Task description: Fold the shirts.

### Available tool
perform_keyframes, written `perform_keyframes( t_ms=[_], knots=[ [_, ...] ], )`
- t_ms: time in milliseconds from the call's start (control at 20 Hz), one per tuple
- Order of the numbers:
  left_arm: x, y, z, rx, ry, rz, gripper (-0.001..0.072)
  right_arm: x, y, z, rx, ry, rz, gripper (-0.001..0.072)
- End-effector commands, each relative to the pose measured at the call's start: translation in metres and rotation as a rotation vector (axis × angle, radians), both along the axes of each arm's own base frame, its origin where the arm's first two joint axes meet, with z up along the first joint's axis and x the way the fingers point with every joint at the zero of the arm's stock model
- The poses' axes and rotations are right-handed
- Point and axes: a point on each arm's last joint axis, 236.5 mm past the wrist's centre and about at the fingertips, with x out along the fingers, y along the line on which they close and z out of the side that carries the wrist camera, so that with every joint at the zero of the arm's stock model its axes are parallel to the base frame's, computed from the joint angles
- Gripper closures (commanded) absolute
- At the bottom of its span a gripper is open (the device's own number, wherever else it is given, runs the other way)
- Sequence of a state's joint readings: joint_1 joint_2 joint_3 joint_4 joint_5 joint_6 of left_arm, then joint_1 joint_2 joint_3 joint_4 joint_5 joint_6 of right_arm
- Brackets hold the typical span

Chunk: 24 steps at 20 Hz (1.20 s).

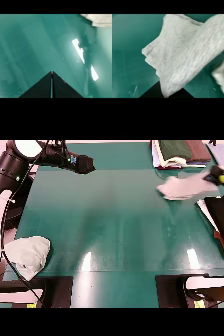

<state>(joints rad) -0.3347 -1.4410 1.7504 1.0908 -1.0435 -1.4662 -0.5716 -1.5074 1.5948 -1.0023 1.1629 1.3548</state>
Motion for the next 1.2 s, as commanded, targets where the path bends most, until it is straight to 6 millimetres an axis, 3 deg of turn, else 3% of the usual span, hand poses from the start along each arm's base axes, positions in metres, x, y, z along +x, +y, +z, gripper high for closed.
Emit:
perform_keyframes(
  t_ms=[0,150,250,500,650,800,900,1150],
  knots=[
    [0.002,-0.001,0.002,-0.021,0.007,0.019,0.0685,-0.036,-0.083,0.008,-0.051,-0.021,-0.157,0.07],
    [0.001,-0.002,0.002,-0.026,0.009,0.018,0.0685,-0.037,-0.109,0.024,-0.092,-0.074,-0.217,0.07],
    [0.001,-0.002,0.003,-0.028,0.01,0.019,0.0684,-0.029,-0.116,0.053,-0.152,-0.138,-0.216,0.07],
    [0.001,-0.002,0.002,-0.026,0.012,0.017,0.0684,-0.021,-0.117,0.128,-0.261,-0.265,-0.197,0.07],
    [0.001,-0.002,0.002,-0.024,0.011,0.015,0.0684,-0.03,-0.117,0.147,-0.284,-0.266,-0.182,0.07],
    [0.001,-0.002,0.002,-0.023,0.011,0.014,0.0684,-0.05,-0.12,0.141,-0.272,-0.205,-0.176,0.07],
    [0.001,-0.002,0.002,-0.023,0.011,0.014,0.0684,-0.075,-0.131,0.128,-0.309,-0.121,-0.206,0.07],
    [0.001,-0.002,0.002,-0.018,0.006,0.01,0.0684,-0.158,-0.149,0.087,-0.347,0.069,-0.332,0.07]
  ],
)
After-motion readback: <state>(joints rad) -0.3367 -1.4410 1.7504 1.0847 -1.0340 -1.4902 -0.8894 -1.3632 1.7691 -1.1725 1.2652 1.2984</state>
